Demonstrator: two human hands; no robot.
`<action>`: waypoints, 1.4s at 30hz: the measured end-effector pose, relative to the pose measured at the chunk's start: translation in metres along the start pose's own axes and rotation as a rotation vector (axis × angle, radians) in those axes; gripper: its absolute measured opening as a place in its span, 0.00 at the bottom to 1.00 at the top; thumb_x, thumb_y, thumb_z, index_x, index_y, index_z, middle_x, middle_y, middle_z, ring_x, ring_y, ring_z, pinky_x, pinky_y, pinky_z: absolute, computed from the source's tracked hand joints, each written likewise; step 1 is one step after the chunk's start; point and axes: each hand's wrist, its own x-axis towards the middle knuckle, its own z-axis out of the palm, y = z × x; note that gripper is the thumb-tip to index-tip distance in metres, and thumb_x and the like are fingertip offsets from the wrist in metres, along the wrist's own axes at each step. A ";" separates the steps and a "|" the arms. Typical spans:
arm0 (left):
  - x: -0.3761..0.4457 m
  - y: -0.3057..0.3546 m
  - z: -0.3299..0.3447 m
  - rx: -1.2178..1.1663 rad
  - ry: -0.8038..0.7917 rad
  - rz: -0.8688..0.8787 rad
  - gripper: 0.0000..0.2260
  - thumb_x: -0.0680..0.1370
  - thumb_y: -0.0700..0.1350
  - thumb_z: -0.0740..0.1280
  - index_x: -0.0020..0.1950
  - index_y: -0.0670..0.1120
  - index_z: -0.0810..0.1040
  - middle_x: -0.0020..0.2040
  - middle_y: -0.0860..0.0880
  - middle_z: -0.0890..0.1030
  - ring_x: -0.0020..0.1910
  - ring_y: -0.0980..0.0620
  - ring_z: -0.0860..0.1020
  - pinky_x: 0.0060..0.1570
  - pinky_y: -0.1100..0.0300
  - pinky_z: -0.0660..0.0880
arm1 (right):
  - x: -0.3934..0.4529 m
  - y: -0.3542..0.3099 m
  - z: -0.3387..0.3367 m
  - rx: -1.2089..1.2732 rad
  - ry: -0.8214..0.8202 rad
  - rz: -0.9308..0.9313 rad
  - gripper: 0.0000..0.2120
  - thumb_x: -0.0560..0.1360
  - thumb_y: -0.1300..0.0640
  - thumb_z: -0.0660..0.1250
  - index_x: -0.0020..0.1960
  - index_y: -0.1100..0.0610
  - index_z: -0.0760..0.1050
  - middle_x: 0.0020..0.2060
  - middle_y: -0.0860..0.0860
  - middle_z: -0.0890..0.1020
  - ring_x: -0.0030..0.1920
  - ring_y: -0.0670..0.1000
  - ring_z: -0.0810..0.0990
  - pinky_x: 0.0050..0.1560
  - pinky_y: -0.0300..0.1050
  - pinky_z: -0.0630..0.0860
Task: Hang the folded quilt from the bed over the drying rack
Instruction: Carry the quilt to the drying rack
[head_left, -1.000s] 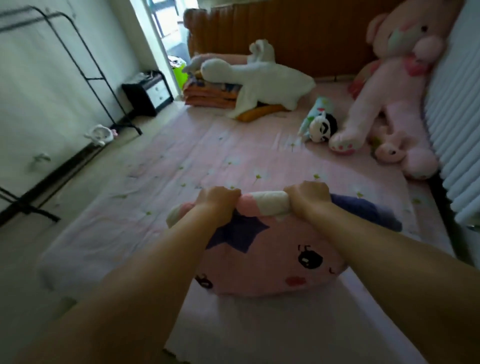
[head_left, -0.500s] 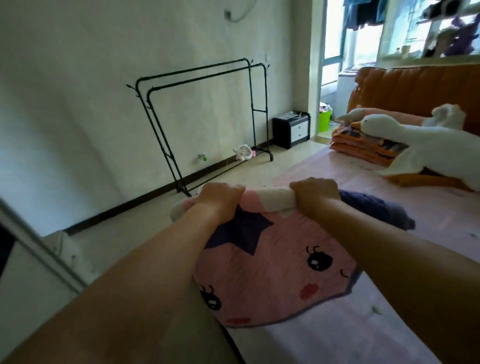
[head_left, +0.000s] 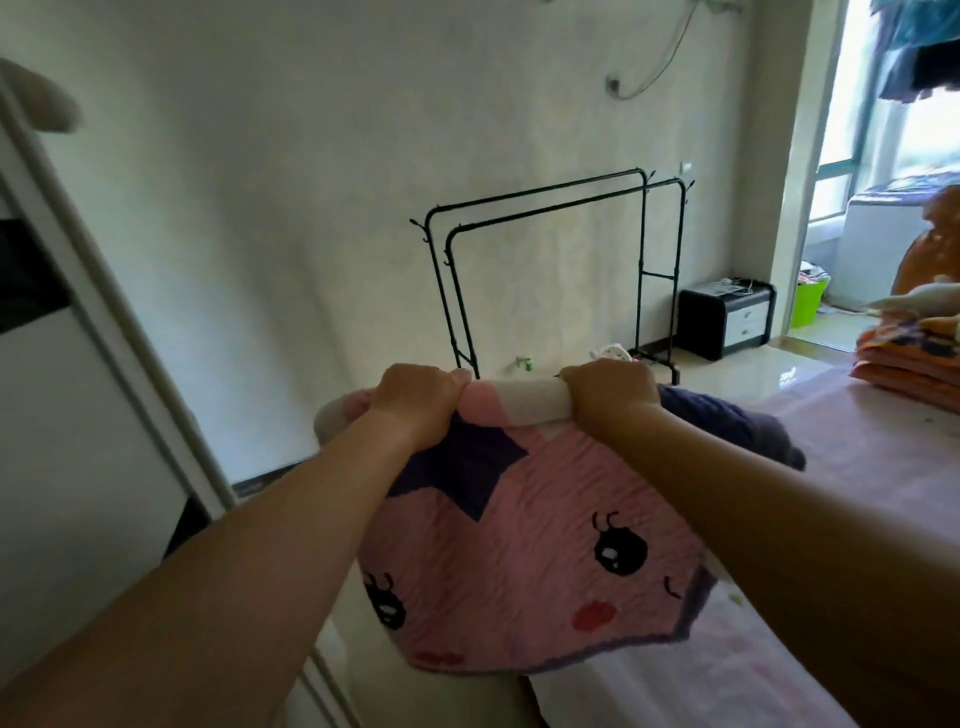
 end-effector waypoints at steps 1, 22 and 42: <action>0.007 -0.018 0.006 0.007 0.002 -0.021 0.14 0.76 0.43 0.62 0.61 0.50 0.71 0.49 0.48 0.81 0.45 0.45 0.80 0.39 0.56 0.71 | 0.022 -0.012 0.002 0.005 0.015 -0.017 0.12 0.79 0.54 0.57 0.60 0.47 0.75 0.56 0.50 0.81 0.57 0.54 0.79 0.51 0.49 0.73; 0.319 -0.307 0.147 0.130 0.028 -0.165 0.11 0.75 0.42 0.61 0.57 0.48 0.71 0.47 0.47 0.81 0.42 0.46 0.78 0.37 0.56 0.67 | 0.487 -0.111 0.090 -0.003 0.072 -0.161 0.10 0.78 0.54 0.59 0.58 0.49 0.74 0.48 0.50 0.80 0.47 0.51 0.80 0.43 0.46 0.70; 0.695 -0.544 0.340 -0.005 0.190 0.103 0.12 0.75 0.42 0.61 0.58 0.47 0.71 0.48 0.48 0.81 0.44 0.46 0.79 0.38 0.55 0.68 | 0.888 -0.155 0.211 -0.116 0.092 0.066 0.10 0.78 0.51 0.60 0.58 0.48 0.72 0.48 0.48 0.80 0.48 0.51 0.80 0.43 0.45 0.68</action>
